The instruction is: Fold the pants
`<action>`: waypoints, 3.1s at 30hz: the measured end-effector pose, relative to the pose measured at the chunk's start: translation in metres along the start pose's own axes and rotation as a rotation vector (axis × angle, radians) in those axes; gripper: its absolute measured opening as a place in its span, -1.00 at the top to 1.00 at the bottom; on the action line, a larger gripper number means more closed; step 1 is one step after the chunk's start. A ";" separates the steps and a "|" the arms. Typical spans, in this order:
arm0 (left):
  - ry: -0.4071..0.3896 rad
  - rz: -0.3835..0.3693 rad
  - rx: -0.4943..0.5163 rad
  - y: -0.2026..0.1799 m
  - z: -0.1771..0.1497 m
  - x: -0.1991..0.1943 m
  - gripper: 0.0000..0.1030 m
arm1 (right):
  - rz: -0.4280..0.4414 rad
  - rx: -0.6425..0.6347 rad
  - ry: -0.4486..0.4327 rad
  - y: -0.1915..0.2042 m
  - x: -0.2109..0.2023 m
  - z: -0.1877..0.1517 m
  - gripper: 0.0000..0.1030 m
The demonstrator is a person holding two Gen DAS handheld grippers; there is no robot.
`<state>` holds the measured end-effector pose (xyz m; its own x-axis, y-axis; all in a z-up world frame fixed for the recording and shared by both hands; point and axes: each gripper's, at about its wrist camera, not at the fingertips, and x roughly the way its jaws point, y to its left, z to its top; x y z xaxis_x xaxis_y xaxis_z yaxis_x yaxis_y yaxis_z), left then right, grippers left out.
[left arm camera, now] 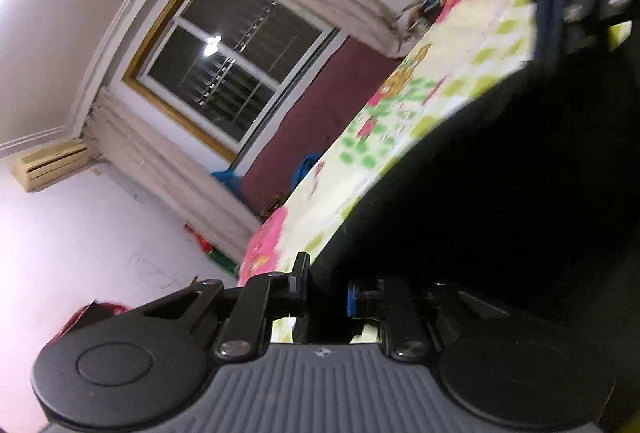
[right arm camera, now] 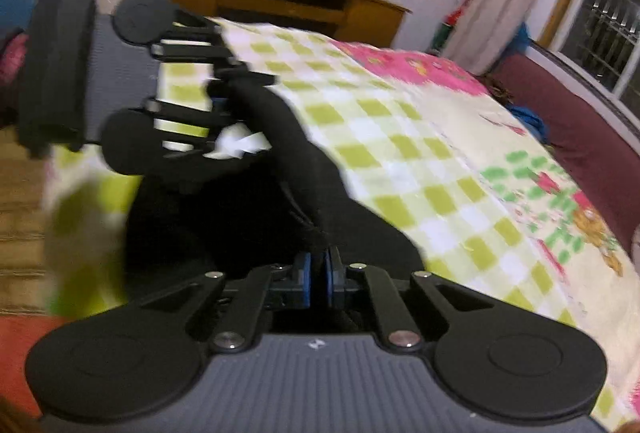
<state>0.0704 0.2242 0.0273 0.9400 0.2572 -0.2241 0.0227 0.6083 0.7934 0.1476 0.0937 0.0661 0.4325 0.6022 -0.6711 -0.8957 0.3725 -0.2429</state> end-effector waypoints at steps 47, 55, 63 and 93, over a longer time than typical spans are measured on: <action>0.222 -0.248 -0.329 -0.059 -0.021 -0.067 0.17 | -0.007 0.320 0.104 0.049 0.011 -0.067 0.25; 0.186 -0.300 -0.274 -0.077 0.025 -0.069 0.16 | -0.290 0.845 0.124 -0.091 -0.037 -0.162 0.24; 0.065 -0.444 -0.224 -0.118 0.077 -0.063 0.02 | -0.411 1.162 -0.029 -0.164 -0.066 -0.227 0.24; -0.026 -0.523 -0.238 -0.171 0.152 -0.020 -0.08 | -0.616 1.515 -0.178 -0.319 -0.038 -0.332 0.21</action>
<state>0.0995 0.0012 -0.0176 0.8325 -0.1406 -0.5359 0.4127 0.8026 0.4306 0.3823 -0.2827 -0.0636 0.7652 0.1393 -0.6286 0.2703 0.8166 0.5100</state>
